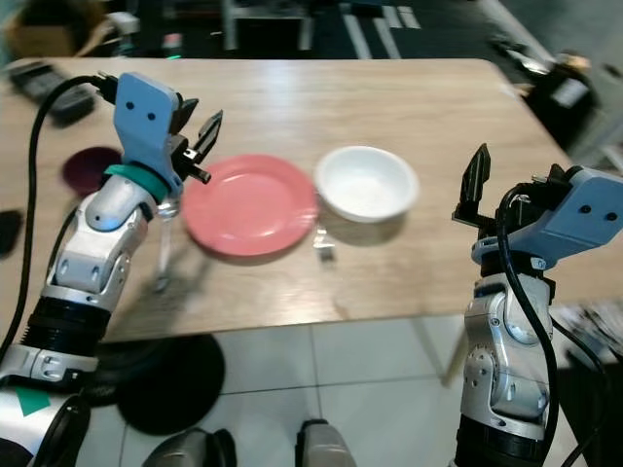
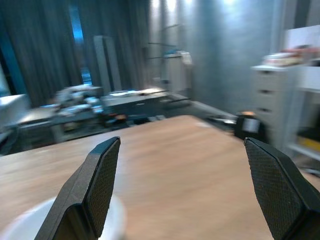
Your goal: Setting the table
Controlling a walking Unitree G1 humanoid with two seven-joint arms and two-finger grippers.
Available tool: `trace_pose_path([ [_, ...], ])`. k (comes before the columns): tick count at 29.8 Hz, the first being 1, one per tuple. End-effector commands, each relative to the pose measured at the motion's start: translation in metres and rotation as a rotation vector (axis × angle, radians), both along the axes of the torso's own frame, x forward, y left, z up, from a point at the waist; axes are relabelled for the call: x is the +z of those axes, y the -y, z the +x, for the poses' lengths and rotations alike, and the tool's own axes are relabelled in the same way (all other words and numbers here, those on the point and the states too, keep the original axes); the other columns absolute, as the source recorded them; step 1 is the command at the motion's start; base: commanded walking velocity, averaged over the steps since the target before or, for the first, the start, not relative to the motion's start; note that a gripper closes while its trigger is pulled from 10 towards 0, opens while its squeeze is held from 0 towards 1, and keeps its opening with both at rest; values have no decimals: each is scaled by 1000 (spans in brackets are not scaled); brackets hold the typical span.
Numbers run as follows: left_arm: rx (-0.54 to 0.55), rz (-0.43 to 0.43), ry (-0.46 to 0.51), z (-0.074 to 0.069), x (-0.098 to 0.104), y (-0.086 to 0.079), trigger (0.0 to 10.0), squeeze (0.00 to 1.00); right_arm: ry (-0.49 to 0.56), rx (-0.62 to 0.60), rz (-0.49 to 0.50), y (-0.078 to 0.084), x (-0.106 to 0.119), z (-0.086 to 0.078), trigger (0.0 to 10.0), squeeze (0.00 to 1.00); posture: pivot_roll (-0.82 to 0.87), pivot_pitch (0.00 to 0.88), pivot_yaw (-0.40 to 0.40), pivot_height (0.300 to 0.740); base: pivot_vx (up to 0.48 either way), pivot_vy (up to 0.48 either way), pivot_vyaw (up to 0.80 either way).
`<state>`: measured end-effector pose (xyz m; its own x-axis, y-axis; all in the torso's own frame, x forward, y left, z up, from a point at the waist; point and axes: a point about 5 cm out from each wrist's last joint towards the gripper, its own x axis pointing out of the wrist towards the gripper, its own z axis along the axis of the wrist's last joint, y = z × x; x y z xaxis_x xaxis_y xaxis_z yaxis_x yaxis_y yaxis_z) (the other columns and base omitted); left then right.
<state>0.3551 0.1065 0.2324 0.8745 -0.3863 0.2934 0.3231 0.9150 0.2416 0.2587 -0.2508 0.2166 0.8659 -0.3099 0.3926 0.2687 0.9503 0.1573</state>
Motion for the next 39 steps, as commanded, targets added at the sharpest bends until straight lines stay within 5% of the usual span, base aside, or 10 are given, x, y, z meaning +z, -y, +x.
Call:
trace_pose_path([
  [1, -2, 16, -6, 1, -2, 2, 10000, 0, -3, -18, 0, 5, 1, -3, 10000, 0, 4, 0, 32, 740, 0, 0, -800],
  [39, -42, 19, 1, 3, -2, 11, 10000, 0, -14, -11, 10, 3, -3, -1, 10000, 0, -3, 0, 45, 740, 0, 0, -800],
])
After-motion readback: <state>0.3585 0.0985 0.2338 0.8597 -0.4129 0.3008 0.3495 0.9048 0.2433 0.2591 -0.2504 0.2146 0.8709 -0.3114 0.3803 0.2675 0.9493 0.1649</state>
